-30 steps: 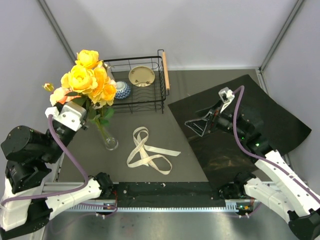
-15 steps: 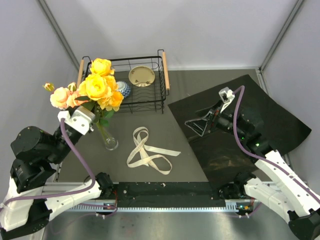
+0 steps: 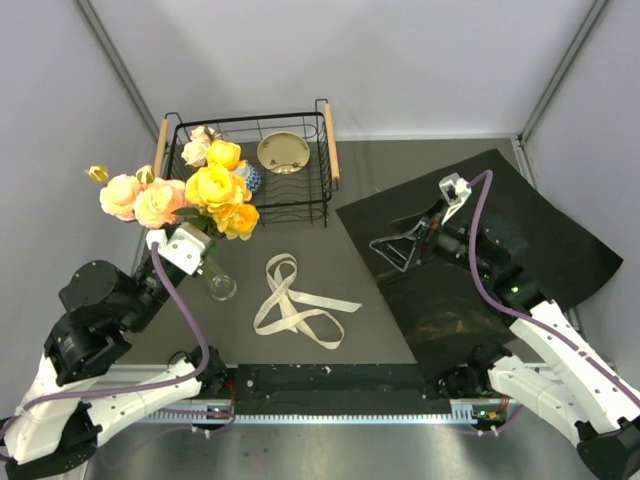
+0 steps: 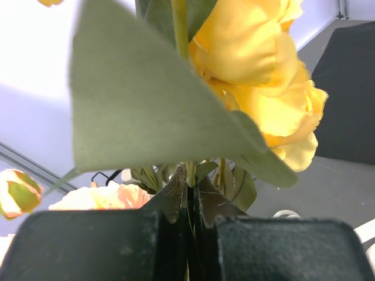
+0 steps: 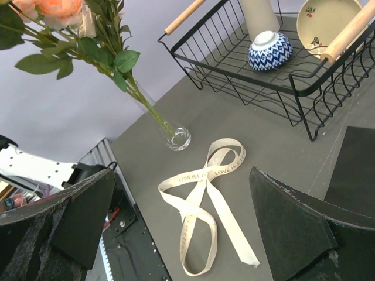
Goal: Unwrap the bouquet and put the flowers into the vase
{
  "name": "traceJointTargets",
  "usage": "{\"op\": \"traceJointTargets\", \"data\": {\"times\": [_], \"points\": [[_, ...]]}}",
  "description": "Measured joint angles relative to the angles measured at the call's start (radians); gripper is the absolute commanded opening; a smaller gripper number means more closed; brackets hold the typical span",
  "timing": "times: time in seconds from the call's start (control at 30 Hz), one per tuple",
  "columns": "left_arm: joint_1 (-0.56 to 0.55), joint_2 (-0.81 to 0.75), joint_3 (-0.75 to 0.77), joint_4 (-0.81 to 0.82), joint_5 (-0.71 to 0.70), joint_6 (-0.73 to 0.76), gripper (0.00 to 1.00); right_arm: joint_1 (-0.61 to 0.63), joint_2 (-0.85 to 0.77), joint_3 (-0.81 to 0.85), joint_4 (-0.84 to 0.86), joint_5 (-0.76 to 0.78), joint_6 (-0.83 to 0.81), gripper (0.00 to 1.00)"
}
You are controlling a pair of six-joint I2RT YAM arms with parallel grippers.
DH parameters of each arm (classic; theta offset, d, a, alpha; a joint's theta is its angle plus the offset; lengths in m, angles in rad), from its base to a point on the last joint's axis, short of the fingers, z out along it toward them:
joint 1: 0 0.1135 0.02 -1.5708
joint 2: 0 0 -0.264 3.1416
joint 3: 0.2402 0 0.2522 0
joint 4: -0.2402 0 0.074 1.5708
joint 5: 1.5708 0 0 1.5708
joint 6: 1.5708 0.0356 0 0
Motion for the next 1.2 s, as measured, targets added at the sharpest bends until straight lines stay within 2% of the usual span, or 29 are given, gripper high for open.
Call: {"op": "traceJointTargets", "data": {"times": [0.47, 1.2], "points": [[0.000, -0.106, -0.235, 0.126, -0.131, -0.039, 0.00, 0.000, 0.000, 0.000, 0.003, -0.011, 0.006, 0.99], [0.000, -0.142, -0.364, 0.225, -0.244, -0.063, 0.00, 0.000, 0.000, -0.001, 0.003, -0.012, 0.007, 0.99]]}}
